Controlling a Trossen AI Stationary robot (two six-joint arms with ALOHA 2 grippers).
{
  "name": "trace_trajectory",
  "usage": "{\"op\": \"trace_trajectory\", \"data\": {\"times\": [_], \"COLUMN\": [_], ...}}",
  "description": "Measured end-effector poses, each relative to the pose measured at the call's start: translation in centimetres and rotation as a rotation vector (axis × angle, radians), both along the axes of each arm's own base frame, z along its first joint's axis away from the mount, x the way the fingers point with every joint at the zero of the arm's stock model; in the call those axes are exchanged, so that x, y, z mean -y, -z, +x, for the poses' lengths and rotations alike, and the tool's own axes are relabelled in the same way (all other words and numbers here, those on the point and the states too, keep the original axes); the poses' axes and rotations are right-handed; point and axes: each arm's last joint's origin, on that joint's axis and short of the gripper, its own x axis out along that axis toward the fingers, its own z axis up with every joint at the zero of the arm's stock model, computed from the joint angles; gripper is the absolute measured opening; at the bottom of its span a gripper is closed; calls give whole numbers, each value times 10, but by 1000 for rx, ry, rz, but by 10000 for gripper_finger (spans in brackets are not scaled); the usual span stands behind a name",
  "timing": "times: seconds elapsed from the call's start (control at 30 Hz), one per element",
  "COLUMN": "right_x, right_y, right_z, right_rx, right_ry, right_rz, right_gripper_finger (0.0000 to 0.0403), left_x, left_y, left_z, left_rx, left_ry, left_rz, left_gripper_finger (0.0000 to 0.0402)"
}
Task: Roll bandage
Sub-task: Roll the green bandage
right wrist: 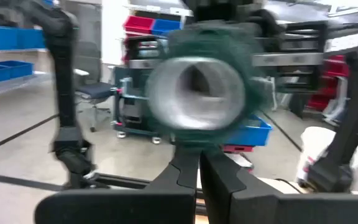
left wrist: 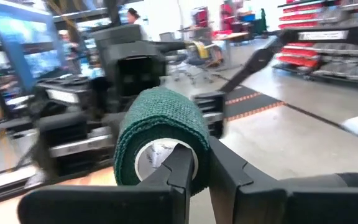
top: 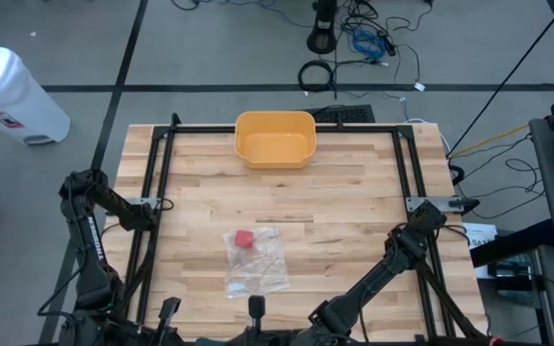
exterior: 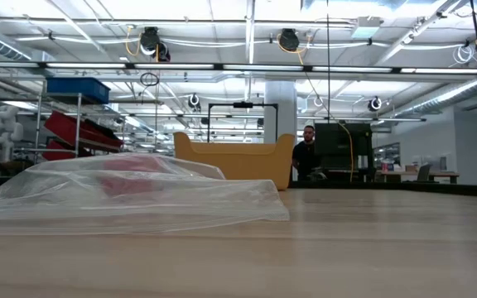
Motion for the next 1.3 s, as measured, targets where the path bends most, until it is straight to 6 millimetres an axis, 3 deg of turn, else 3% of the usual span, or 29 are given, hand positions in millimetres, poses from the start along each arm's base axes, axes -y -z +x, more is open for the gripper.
{"op": "trace_trajectory", "data": {"times": [0.33, 0.6, 0.8, 1.0, 1.3], "right_x": [-10, -36, -45, -48, -32], "right_y": [1, 8, -4, -11, -11], "right_z": [-8, -30, -45, -50, -35], "right_rx": [-8, -50, 37, 86, 81], "right_ry": [-21, -67, 112, 141, 165], "right_rz": [-6, -100, -137, -164, -71], "right_gripper_finger": [4, 4, 4, 4, 24], "left_x": [-4, -3, -3, -3, -4], "left_y": [0, 0, 2, 3, 3], "left_z": [5, 5, 5, 5, 7], "left_rx": [-2, -3, -11, -13, -13], "left_ry": [-52, -41, -37, -37, -42], "left_rz": [-2, -1, 16, 24, 29], "left_gripper_finger": [39, 39, 39, 39, 39]}}
